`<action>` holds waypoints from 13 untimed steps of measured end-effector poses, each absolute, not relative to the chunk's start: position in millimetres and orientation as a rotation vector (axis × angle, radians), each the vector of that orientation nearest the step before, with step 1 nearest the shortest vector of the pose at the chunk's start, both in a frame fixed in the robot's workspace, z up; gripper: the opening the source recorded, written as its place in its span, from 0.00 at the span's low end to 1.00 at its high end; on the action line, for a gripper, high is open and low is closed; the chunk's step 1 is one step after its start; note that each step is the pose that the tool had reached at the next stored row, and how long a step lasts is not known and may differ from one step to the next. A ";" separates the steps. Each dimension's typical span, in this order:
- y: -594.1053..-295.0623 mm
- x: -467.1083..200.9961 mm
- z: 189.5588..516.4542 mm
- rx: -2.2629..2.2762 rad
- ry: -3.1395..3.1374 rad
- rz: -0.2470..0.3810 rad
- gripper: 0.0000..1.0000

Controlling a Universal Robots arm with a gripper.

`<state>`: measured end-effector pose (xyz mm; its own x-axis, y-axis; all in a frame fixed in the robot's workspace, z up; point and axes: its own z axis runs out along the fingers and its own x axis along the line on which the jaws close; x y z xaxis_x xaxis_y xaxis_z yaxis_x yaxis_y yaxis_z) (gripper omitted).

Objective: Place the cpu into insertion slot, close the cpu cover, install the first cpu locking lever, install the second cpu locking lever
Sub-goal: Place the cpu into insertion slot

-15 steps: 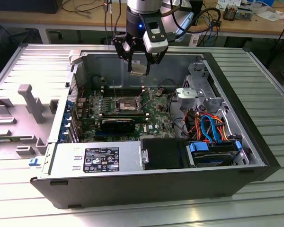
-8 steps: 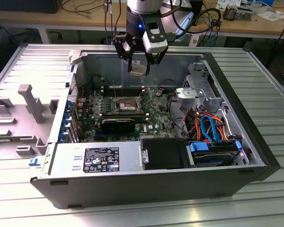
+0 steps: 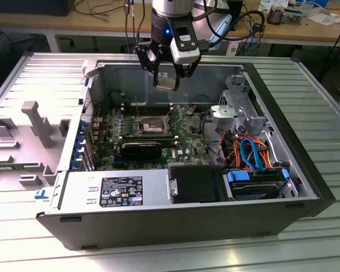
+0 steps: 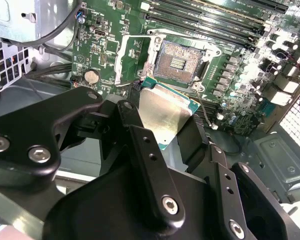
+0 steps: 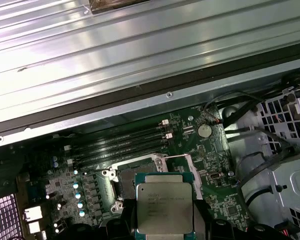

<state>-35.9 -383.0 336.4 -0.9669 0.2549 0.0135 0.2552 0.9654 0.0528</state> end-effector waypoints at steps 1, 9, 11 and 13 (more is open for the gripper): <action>-383.0 -35.9 336.3 -0.406 -3.107 -0.085 0.54; -383.0 -35.9 335.7 -0.430 -3.105 -0.084 0.54; -383.0 -35.9 335.6 -0.436 -3.104 -0.084 0.54; -383.0 -35.9 335.4 -0.445 -3.103 -0.084 0.54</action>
